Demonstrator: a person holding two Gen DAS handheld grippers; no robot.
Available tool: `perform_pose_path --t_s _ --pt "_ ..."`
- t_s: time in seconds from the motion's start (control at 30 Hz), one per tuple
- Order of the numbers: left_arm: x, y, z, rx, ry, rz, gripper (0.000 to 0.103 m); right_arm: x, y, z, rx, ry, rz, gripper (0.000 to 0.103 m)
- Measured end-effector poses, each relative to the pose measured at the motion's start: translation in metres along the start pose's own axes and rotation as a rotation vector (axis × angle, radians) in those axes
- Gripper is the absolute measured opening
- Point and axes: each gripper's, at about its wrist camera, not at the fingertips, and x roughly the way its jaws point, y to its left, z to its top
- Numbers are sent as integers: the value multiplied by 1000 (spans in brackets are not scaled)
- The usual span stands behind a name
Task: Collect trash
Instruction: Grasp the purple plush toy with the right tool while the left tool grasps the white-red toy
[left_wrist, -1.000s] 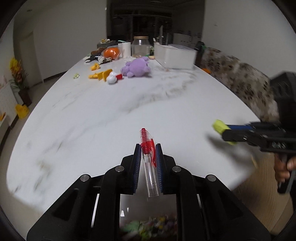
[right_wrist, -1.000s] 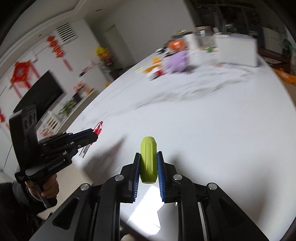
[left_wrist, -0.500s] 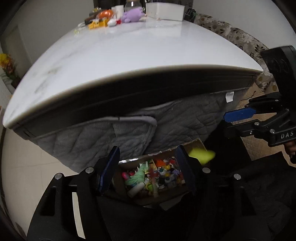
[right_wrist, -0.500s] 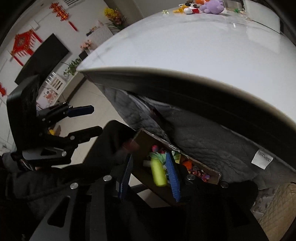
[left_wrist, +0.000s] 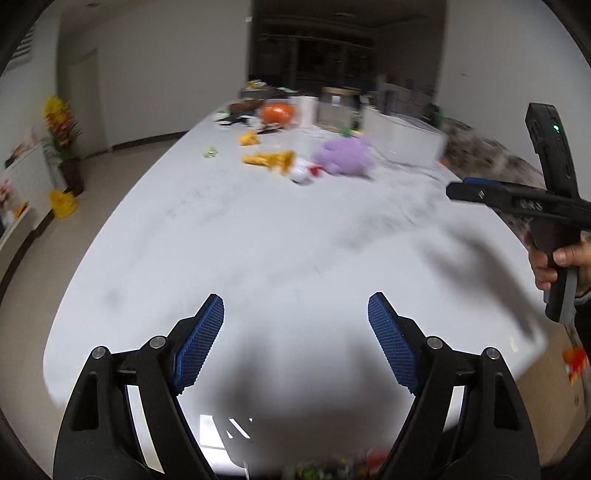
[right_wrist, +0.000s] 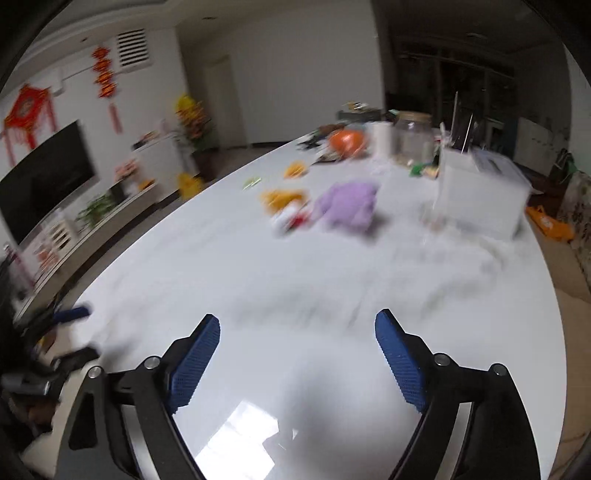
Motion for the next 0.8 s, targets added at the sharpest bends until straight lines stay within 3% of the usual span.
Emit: perform_pose_path --t_s 0.17,0.3,0.37,0.4,0.43,0.47,0.6,0.73,0.8 --pt "67 15 54 -83 37 9 79 96 -47 71 90 36 -55 85" --pt "112 15 88 -101 64 29 79 160 -71 100 192 95 -29 85" --pt "130 11 97 -98 74 39 79 192 -85 105 256 141 14 78" --pt "142 10 101 -97 86 49 79 203 -93 105 300 160 111 61" --pt "152 8 105 -99 93 48 79 203 -95 103 336 156 183 52" --pt "158 6 108 -99 98 45 79 200 -97 102 364 156 201 52" --pt "190 -9 126 -74 114 29 79 161 -90 81 273 153 150 51" --pt "227 -25 145 -27 130 68 81 110 -92 51 227 114 131 51" --pt "244 -26 150 -25 171 76 76 92 -99 39 234 102 143 51"
